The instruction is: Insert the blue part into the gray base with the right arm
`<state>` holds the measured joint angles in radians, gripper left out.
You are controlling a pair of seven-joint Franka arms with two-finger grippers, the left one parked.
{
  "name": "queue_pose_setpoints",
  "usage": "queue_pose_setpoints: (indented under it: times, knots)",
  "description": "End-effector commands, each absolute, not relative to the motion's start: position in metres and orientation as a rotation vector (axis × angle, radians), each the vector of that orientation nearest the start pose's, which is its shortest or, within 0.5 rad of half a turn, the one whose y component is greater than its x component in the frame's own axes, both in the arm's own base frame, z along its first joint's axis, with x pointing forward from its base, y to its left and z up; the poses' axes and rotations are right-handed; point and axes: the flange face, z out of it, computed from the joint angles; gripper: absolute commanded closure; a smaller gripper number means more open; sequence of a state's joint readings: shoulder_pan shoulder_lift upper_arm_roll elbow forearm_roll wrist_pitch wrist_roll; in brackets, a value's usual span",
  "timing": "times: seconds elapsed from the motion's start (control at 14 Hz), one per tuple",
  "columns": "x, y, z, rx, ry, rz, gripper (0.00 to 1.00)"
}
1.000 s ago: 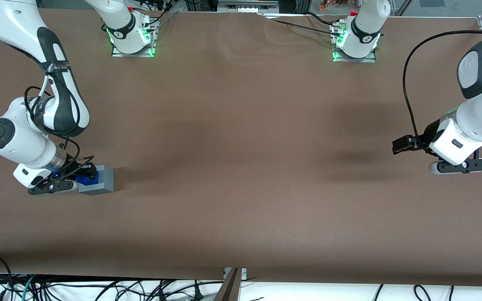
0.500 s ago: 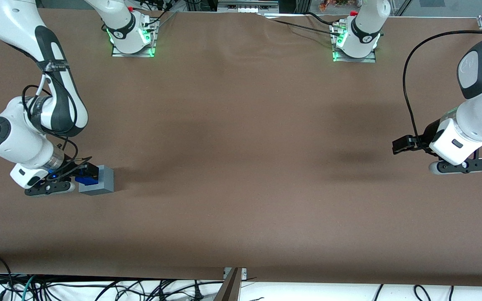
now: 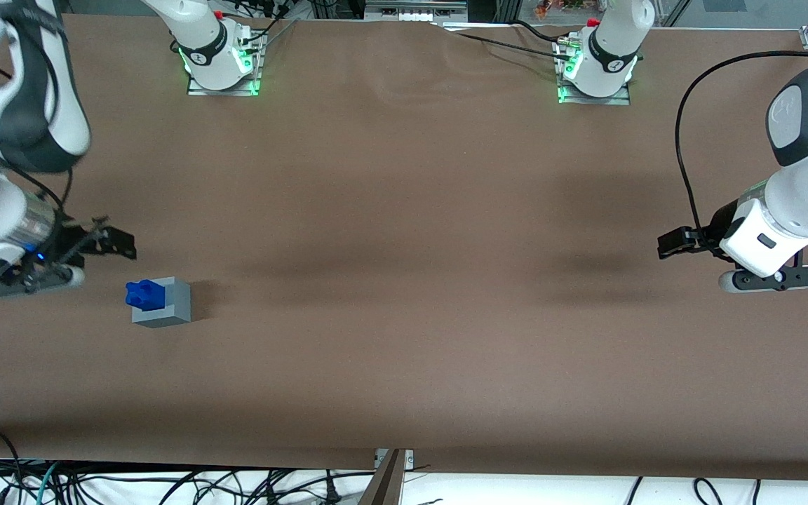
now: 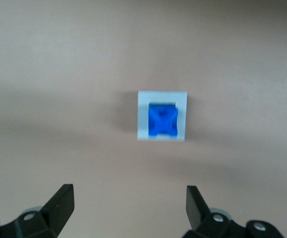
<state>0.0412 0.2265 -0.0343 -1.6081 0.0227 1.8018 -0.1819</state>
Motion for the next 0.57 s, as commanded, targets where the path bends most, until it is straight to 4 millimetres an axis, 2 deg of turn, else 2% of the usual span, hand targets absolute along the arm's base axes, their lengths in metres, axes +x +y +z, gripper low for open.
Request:
queue_pose_setpoints:
  times: [0.0,0.14,0.5]
  knots:
    - [0.596,0.009,0.546,-3.119,-0.270,0.095,0.00]
    - [0.595,0.010,0.560,-3.120,-0.273,0.103,0.00]
    - [0.596,0.006,0.561,-3.136,-0.282,0.103,0.00]
